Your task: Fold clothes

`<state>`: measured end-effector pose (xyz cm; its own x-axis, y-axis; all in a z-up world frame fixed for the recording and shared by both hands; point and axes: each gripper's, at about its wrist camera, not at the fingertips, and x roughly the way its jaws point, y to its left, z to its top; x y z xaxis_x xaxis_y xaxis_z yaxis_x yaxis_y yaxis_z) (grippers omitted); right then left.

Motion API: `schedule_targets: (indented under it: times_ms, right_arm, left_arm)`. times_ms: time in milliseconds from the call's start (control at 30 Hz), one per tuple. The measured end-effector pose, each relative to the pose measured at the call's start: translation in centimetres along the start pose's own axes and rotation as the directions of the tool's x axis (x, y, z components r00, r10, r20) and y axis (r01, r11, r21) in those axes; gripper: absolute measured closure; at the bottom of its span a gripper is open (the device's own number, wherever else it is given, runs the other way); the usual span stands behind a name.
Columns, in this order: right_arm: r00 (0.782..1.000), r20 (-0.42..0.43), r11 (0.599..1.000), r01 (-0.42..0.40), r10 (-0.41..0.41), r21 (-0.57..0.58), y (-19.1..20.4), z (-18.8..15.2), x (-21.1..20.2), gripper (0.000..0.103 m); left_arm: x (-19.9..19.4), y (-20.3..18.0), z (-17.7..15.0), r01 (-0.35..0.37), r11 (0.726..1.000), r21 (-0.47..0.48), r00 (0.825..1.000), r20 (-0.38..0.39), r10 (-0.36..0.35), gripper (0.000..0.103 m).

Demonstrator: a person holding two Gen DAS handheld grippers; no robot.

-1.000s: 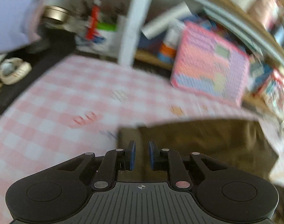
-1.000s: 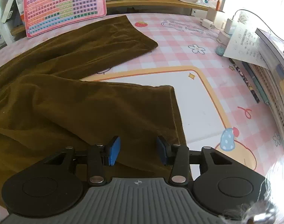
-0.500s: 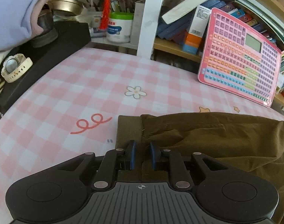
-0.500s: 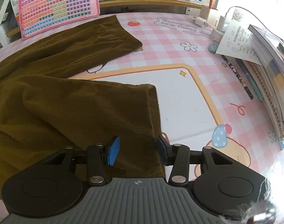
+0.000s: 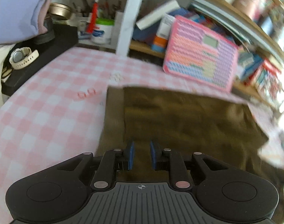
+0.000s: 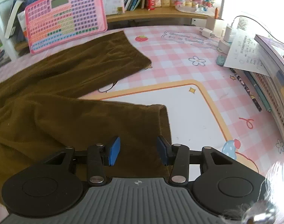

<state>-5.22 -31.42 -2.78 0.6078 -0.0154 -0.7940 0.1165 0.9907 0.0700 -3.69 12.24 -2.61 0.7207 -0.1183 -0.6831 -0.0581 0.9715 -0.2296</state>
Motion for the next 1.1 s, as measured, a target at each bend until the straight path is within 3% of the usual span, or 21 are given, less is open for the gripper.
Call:
schedule_targets:
  times_ms: [100, 167, 300, 467, 800, 933, 1100]
  right_arm:
    - [1.0, 0.015, 1.0, -0.001, 0.001, 0.019, -0.7, 0.2, 0.2, 0.072]
    - [1.0, 0.017, 1.0, -0.02, 0.019, 0.016, -0.8, 0.3, 0.3, 0.081]
    - [0.999, 0.001, 0.999, -0.036, 0.036, -0.018, -0.5, 0.2, 0.9, 0.085]
    - [1.0, -0.019, 0.999, 0.012, -0.012, -0.032, -1.3, 1.4, 3.0, 0.097]
    - [0.998, -0.008, 0.996, 0.067, -0.067, -0.061, -1.8, 4.9, 5.7, 0.098]
    - [0.999, 0.022, 0.999, 0.03, -0.03, -0.029, -2.1, 4.0, 3.3, 0.081]
    - [1.0, 0.014, 0.999, 0.011, -0.01, -0.033, -2.1, 1.1, 0.9, 0.081]
  left_arm:
    - [0.6, 0.8, -1.6, -0.023, 0.999, -0.031, 0.997, -0.072, 0.021, 0.084]
    - [0.5, 1.0, -2.0, -0.022, 0.998, -0.051, 0.998, -0.066, 0.019, 0.083]
    - [0.5, 0.5, -2.0, -0.044, 0.998, -0.039, 0.997, -0.069, 0.041, 0.083]
    - [0.0, 0.3, -2.3, -0.05, 0.997, -0.057, 0.997, -0.067, 0.046, 0.083]
    - [-0.5, -0.8, -2.6, -0.035, 0.996, -0.077, 0.998, -0.064, 0.03, 0.083]
    - [-1.8, 0.2, -2.5, -0.02, 0.994, -0.109, 1.0, -0.021, 0.018, 0.083]
    - [-1.2, 0.7, -2.6, -0.008, 0.995, -0.101, 0.999, -0.045, 0.003, 0.083]
